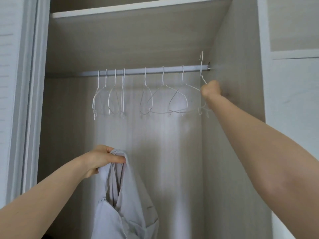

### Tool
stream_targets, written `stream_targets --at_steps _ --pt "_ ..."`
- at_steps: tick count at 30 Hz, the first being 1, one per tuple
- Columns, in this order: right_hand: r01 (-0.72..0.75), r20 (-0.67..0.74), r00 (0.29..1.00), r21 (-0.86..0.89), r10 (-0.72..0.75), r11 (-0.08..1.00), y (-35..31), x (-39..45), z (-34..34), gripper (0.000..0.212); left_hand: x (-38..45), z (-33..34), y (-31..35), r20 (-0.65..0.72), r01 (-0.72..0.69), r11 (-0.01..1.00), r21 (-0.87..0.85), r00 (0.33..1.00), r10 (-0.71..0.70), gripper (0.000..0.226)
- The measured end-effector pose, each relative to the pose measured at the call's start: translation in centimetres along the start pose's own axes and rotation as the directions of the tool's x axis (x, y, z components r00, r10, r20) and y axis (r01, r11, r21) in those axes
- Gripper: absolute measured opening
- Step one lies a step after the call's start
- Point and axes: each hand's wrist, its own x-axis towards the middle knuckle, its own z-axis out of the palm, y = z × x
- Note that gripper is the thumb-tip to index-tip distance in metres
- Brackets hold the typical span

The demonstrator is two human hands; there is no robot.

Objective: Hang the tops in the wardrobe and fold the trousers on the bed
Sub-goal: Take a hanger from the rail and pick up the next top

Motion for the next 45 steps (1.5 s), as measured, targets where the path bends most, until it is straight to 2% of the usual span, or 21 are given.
stream_targets --at_steps 6,8,10,13,17,21,25,29,31,32,34,36,40,43,45 --pt "-0.01 0.05 0.999 -0.049 0.013 0.999 1.4 -6.4 -1.5 0.034 -3.2 0.8 -2.2 -0.098 0.033 0.992 0.119 0.995 -0.021 0.034" --pt "-0.031 0.049 0.998 -0.033 0.033 0.999 1.9 -8.8 -2.6 0.033 -4.3 0.7 -2.6 -0.136 0.041 0.992 0.123 0.99 -0.024 0.028" --pt "-0.092 0.08 0.993 0.041 0.088 0.995 2.8 -11.1 -3.6 0.029 -5.5 0.9 -2.9 -0.18 0.049 0.992 0.114 0.983 -0.027 0.024" --pt "-0.207 0.175 0.97 0.208 0.172 0.956 3.6 -15.0 -5.3 0.011 -7.1 1.2 -3.4 -0.242 0.041 0.996 0.078 0.97 -0.021 0.026" --pt "-0.233 0.272 0.944 0.142 0.188 0.962 4.6 -20.6 -7.6 0.007 -8.7 1.4 -3.7 -0.262 0.043 0.999 -0.008 0.964 -0.043 0.02" --pt "-0.384 0.479 0.844 0.225 0.242 0.895 6.1 -28.1 -10.8 0.009 -11.3 1.5 -5.5 -0.229 0.139 0.977 -0.164 0.958 -0.175 0.025" --pt "-0.446 0.688 0.712 0.286 0.143 0.848 6.8 -33.8 -14.1 0.022 -13.4 1.1 -7.9 -0.119 0.308 0.874 -0.376 0.919 -0.376 0.017" --pt "-0.701 0.915 0.397 0.252 0.072 0.667 7.6 -35.9 -15.3 0.023 -14.7 0.4 -10.3 -0.069 0.371 0.79 -0.488 0.886 -0.458 0.015" --pt "-0.779 0.96 0.28 0.225 0.004 0.585 7.8 -36.5 -15.4 0.022 -15.2 -0.3 -11.3 -0.079 0.382 0.794 -0.472 0.879 -0.469 0.017" --pt "-0.799 0.968 0.248 0.219 -0.025 0.56 7.8 -36.7 -15.5 0.021 -15.4 -0.7 -11.6 -0.094 0.383 0.802 -0.459 0.876 -0.472 0.016" --pt "-0.788 0.969 0.238 0.233 -0.067 0.57 8.1 -36.8 -15.6 0.02 -15.8 -1.7 -12.4 -0.145 0.384 0.816 -0.432 0.863 -0.484 0.015" --pt "-0.742 0.966 0.238 0.245 -0.096 0.624 8.4 -36.3 -15.9 0.02 -16.1 -2.8 -13.0 -0.196 0.392 0.825 -0.407 0.845 -0.497 0.018" --pt "-0.714 0.979 0.147 0.204 -0.142 0.67 8.7 -35.5 -16.0 0.021 -16.5 -4.8 -13.6 -0.249 0.362 0.864 -0.351 0.853 -0.459 0.019" --pt "-0.705 0.983 0.1 0.179 -0.154 0.686 8.8 -35.9 -15.2 0.021 -16.5 -5.5 -13.7 -0.271 0.328 0.931 -0.162 0.892 -0.362 0.026" --pt "-0.712 0.983 0.082 0.173 -0.164 0.681 8.9 -36.1 -14.7 0.02 -16.5 -5.8 -13.4 -0.311 0.285 0.958 -0.003 0.911 -0.272 0.018"
